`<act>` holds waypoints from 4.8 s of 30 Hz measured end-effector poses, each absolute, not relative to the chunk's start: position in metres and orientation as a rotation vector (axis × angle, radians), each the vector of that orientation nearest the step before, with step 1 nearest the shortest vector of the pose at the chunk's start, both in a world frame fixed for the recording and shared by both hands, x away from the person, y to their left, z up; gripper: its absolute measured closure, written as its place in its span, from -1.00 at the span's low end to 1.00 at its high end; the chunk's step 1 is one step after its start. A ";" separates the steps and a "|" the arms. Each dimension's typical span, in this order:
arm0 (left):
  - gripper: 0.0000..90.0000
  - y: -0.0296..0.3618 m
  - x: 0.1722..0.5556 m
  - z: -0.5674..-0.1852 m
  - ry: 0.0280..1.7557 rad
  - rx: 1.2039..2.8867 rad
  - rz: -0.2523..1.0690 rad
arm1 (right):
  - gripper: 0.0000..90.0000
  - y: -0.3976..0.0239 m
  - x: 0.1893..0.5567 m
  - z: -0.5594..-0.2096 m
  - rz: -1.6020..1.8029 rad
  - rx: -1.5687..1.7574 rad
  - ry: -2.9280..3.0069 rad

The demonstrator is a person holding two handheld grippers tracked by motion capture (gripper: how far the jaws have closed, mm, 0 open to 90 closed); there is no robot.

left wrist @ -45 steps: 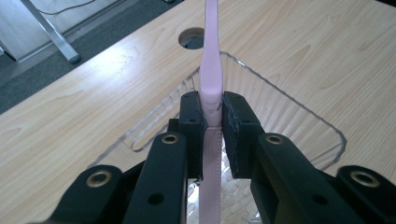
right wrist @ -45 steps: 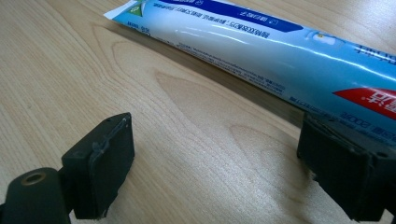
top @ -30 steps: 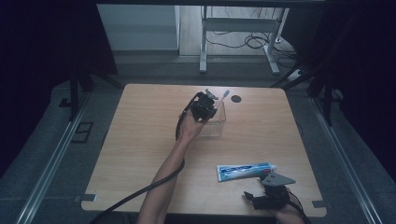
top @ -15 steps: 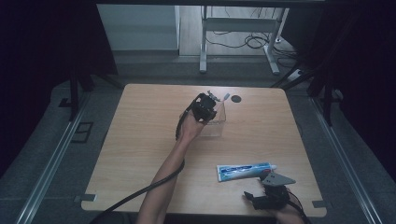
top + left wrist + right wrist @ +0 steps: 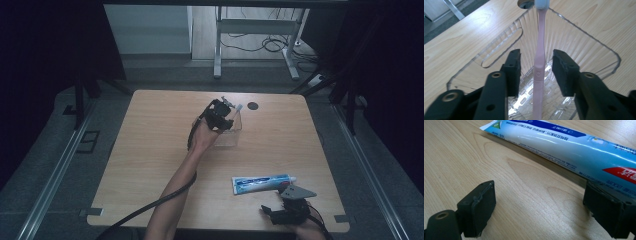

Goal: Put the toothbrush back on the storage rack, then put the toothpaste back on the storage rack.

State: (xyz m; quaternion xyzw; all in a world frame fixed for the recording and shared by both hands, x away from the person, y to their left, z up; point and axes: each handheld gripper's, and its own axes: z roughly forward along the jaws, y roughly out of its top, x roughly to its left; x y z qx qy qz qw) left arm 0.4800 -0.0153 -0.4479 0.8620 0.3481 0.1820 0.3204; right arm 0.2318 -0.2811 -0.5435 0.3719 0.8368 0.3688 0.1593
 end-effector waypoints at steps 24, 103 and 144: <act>-0.55 0.007 0.459 -0.414 0.919 2.194 0.387 | -0.76 -0.281 0.232 -0.544 1.054 1.061 2.392; -0.72 0.132 0.337 -0.479 0.887 2.139 0.408 | -0.76 -0.281 0.231 -0.544 1.054 1.069 2.381; -0.71 0.141 0.309 -0.544 0.965 2.211 0.355 | -0.72 -0.284 0.234 -0.538 1.056 1.131 2.418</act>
